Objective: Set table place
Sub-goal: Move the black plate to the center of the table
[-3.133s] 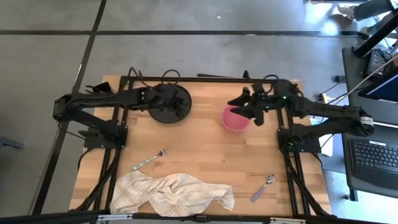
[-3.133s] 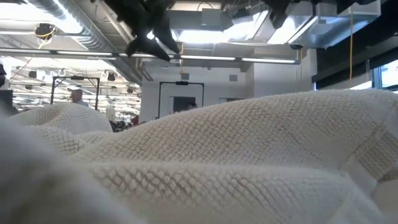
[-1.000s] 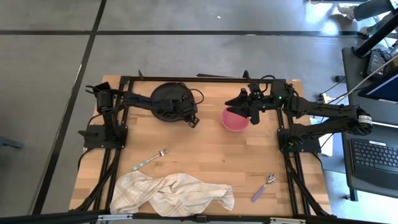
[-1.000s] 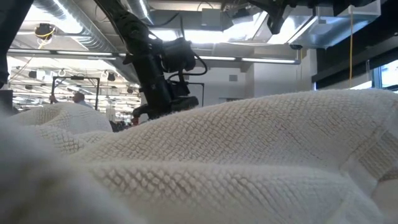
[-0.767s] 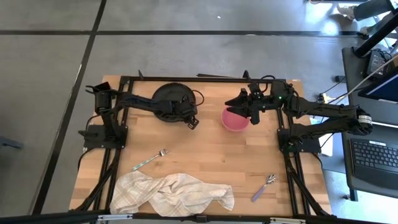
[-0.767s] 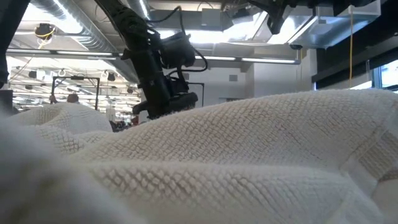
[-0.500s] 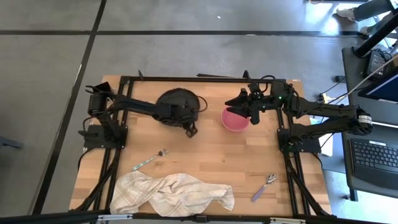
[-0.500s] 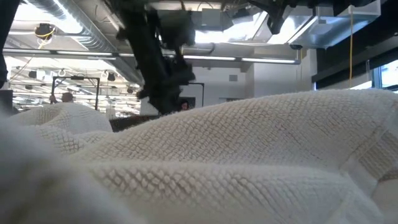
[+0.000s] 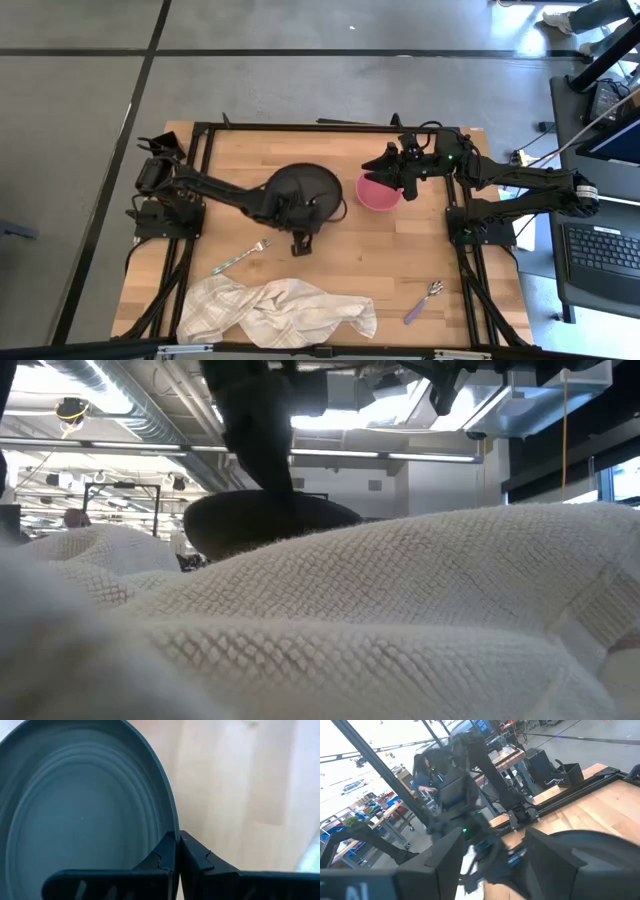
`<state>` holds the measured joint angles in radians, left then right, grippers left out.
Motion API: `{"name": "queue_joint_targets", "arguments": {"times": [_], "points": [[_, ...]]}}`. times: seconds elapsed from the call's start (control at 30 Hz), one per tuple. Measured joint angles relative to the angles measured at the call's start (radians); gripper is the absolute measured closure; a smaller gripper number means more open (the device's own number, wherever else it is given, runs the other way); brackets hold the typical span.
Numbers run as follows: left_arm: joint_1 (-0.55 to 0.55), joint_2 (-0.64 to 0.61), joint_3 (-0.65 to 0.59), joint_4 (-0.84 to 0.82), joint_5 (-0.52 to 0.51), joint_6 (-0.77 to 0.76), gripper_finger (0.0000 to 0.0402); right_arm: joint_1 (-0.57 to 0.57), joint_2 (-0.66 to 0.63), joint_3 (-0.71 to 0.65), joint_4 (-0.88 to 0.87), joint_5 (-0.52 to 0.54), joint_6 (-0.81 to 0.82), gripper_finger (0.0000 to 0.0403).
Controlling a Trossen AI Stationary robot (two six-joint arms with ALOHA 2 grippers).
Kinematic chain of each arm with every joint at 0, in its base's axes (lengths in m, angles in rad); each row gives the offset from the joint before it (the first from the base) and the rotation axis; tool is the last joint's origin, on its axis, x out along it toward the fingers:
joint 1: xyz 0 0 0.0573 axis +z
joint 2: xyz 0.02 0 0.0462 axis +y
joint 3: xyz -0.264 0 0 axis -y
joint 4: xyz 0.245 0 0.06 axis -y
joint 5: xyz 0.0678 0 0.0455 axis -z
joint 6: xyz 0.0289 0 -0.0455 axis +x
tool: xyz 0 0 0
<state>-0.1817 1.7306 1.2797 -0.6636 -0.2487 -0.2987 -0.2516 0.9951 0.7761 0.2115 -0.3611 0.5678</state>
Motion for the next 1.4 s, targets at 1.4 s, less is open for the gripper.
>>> {"name": "queue_joint_targets", "arguments": {"times": [1.4], "points": [[-0.141, 0.286, 0.002, 0.384, -0.038, -0.136, 0.0361, 0.002, 0.0, 0.0, -0.135, 0.003, -0.003, 0.0191]]}}
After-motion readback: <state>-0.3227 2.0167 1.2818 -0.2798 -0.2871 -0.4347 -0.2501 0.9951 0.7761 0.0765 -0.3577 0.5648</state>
